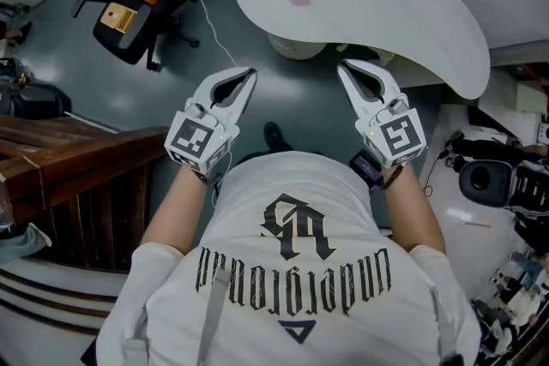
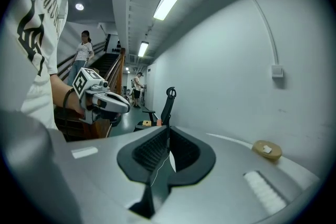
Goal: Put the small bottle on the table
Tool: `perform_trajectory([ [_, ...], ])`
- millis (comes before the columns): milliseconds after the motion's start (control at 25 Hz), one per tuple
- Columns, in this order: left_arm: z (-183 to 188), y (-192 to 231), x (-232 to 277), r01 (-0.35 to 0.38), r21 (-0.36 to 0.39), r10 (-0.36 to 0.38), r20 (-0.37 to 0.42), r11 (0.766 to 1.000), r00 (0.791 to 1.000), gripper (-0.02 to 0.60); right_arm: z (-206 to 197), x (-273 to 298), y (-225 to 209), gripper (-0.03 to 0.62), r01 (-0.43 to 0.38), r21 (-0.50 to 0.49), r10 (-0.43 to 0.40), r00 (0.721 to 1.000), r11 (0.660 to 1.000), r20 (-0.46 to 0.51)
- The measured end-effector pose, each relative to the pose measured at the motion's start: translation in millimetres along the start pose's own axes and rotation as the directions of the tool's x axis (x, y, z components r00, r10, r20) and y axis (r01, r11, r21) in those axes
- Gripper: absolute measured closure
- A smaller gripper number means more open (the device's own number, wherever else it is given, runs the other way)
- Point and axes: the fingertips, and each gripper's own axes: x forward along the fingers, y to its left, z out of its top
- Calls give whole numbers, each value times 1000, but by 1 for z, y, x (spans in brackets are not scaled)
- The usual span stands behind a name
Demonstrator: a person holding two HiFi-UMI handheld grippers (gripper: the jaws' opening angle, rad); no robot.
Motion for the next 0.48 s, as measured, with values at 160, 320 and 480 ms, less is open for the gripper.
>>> perform_trajectory([
  [160, -3, -47, 5, 2, 11, -1, -20, 1000, 1000, 575, -19, -41, 4, 582, -18, 11, 18, 1000, 1000, -4],
  [320, -7, -89, 6, -9, 10, 9, -15, 1000, 1000, 575, -38, -78, 10, 591, -41, 20, 41, 999, 999, -7],
  [480, -13, -125, 5, -31, 0, 31, -18, 1000, 999, 575, -50, -113, 16, 592, -60, 28, 61, 998, 998, -10],
])
